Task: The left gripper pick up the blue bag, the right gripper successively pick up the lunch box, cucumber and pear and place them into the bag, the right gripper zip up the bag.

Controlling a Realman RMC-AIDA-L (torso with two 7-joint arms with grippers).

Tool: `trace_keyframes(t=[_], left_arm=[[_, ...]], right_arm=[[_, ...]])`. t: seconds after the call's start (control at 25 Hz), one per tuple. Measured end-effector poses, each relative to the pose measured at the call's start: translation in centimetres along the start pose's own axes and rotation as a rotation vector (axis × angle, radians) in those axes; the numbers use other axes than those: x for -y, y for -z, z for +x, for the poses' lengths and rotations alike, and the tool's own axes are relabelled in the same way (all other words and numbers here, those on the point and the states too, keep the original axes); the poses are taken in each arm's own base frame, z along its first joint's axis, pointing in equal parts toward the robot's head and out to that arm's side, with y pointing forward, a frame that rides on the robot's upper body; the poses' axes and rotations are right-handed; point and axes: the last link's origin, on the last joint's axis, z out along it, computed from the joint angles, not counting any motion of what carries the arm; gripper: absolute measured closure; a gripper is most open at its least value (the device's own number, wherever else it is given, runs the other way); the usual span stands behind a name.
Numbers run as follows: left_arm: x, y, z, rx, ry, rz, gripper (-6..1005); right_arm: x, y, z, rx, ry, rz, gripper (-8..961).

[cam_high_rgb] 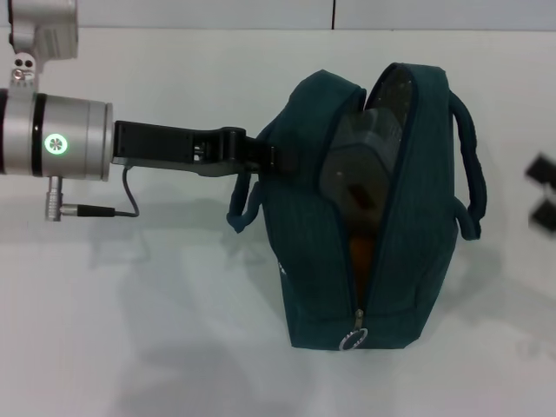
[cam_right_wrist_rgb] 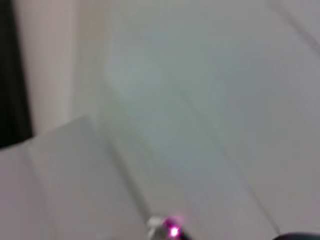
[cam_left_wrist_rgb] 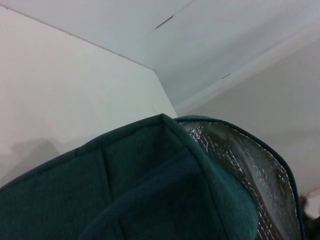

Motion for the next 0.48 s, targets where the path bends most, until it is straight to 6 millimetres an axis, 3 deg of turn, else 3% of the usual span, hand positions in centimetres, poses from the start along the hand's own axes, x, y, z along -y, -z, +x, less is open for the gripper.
trace_keyframes(t=[0.16, 0.32, 0.48], left_arm=[[0.0, -0.3, -0.1, -0.001, 0.012, -0.013, 956], [0.0, -0.5, -0.1, -0.002, 0.017, -0.016, 956], [0.1, -0.5, -0.1, -0.005, 0.022, -0.017, 955]], right_arm=[[-2.3, 1.0, 2.2, -0.037, 0.151, -0.06, 121], [-3.9, 1.1, 5.8, -0.118, 0.287, -0.076, 114], [-3.8, 0.9, 8.6, -0.237, 0.33, -0.046, 111]])
